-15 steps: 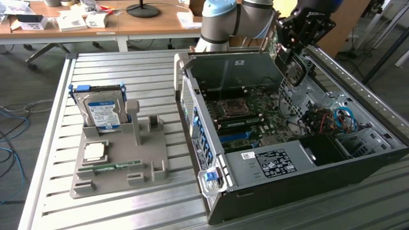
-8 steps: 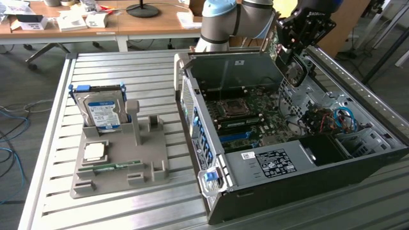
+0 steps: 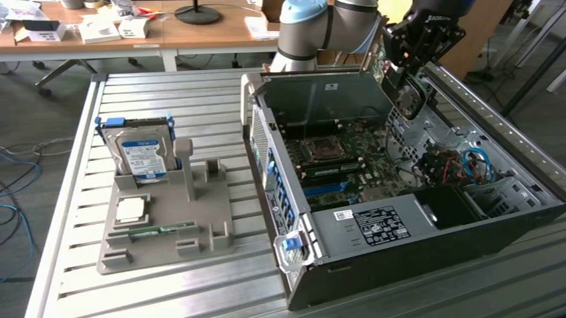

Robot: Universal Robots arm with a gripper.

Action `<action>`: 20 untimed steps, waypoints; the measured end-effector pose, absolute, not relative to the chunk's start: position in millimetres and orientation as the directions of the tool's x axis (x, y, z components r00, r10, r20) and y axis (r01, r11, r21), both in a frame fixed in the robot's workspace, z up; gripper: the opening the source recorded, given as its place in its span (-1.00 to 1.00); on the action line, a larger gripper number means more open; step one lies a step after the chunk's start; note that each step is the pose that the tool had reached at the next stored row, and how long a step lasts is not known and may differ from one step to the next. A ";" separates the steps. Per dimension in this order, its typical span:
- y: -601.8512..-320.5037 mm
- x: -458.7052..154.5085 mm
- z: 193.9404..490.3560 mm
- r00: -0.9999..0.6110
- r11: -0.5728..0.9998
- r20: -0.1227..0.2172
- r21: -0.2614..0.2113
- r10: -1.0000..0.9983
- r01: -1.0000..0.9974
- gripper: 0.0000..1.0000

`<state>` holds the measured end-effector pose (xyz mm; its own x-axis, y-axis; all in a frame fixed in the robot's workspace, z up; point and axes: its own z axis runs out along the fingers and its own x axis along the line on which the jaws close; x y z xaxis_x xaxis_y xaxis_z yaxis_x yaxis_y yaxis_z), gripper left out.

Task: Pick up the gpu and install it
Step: 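Pick up the gpu and move the gpu toward the slot, then insert the gpu into the slot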

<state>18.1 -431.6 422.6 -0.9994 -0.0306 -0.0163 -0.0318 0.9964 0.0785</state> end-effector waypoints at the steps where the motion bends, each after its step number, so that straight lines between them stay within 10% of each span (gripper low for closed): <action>1: -431.7 18.1 422.7 -0.999 0.996 -0.016 0.078 -0.031 -0.032 -0.48; 20: -431.7 18.1 422.7 -0.993 0.990 -0.016 0.078 -0.114 -0.115 -0.48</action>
